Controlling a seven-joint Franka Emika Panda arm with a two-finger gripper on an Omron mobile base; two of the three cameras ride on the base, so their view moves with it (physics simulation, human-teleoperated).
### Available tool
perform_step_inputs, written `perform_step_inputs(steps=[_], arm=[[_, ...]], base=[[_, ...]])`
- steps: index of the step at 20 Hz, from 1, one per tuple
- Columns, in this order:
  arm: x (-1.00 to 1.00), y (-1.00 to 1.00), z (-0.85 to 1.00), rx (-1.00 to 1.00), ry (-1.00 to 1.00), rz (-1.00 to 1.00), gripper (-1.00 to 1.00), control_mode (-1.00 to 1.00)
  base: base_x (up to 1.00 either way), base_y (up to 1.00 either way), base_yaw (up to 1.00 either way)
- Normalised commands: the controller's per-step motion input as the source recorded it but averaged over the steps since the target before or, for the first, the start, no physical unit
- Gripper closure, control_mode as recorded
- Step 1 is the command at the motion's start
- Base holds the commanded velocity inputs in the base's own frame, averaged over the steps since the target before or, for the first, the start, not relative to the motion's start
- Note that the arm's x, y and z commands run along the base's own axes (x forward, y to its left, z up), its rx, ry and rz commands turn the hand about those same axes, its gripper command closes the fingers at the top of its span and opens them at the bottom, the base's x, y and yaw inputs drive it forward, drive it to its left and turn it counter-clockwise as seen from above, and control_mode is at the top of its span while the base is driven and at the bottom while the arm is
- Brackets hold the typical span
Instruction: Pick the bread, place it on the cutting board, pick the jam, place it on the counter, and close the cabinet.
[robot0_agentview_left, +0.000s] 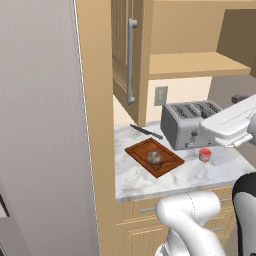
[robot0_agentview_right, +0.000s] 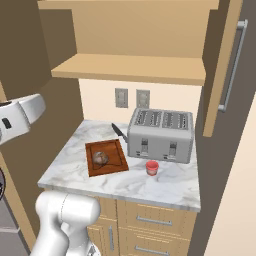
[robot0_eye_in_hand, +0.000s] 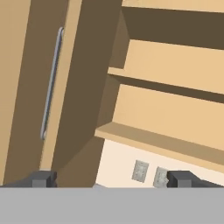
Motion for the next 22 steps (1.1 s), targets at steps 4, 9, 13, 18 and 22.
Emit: perform_step_inputs(steps=[4,9,13,18,22], arm=[[-0.03,0.33,-0.22,0.00,-0.09,0.00,-1.00,-1.00],[0.00,0.31,-0.25,0.00,-0.06,0.00,-1.00,-1.00],[0.00,0.31,-0.34,0.00,-0.05,0.00,-1.00,-1.00],[0.00,0.26,-0.37,0.00,-0.04,0.00,-1.00,-1.00],[0.05,0.16,-0.38,0.00,-0.06,0.00,-1.00,-1.00]], base=[[0.00,0.00,0.00],[0.00,0.00,0.00],[0.00,0.00,0.00],[0.00,0.00,0.00],[0.00,0.00,0.00]])
